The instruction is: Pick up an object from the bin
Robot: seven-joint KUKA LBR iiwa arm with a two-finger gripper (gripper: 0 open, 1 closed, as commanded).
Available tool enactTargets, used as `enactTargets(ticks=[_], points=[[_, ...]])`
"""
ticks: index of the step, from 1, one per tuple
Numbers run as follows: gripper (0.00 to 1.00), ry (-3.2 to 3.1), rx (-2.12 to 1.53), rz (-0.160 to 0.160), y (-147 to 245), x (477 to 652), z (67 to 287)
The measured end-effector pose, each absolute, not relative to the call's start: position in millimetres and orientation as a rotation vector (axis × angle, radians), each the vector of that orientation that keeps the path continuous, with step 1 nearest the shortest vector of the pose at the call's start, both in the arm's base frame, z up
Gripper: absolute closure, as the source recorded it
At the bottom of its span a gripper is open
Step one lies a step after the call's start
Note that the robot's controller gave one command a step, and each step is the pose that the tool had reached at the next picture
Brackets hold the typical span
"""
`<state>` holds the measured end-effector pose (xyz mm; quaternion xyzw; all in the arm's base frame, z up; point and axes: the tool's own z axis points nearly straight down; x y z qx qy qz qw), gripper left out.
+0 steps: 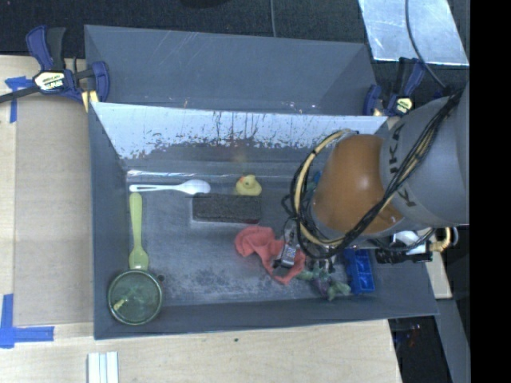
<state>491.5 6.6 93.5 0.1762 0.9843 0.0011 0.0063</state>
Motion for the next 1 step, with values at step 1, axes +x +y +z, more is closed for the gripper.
enactTargets(ticks=[1], points=[[1.00,3.081,0.549,0.003,6.5,491.4,104.8]])
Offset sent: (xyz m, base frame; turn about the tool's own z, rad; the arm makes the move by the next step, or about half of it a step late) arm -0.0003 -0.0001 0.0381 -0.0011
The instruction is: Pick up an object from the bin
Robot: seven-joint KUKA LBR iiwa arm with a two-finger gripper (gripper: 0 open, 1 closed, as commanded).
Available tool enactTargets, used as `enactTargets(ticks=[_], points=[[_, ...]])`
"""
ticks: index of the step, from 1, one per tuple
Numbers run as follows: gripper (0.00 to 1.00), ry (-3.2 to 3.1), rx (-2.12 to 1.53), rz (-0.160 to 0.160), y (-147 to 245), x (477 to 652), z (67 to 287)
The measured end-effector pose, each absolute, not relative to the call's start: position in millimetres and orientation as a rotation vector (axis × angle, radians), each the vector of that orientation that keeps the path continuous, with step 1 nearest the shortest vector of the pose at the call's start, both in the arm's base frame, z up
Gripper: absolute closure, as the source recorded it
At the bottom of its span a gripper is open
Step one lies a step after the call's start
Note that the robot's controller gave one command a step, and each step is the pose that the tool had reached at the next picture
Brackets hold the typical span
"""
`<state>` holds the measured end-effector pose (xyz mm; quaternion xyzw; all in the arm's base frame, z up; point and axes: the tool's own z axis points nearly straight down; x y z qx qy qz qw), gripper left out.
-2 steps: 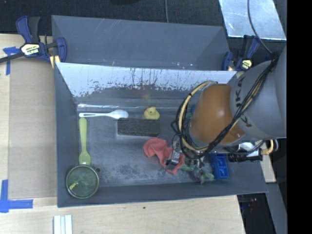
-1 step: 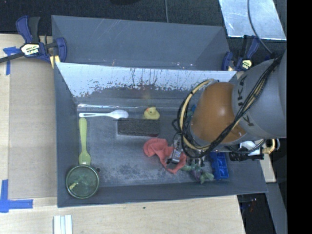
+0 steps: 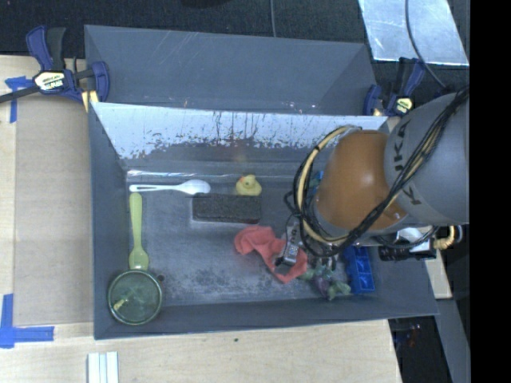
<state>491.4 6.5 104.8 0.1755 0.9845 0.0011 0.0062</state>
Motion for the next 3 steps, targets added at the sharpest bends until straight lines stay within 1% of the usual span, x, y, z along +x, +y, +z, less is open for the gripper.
enactTargets(ticks=[1,2,3], points=[[1.00,3.080,0.547,0.003,6,491.5,118],[1.00,3.087,0.547,0.001,6,490.1,141],[1.00,3.088,0.546,0.000,6,490.2,178]])
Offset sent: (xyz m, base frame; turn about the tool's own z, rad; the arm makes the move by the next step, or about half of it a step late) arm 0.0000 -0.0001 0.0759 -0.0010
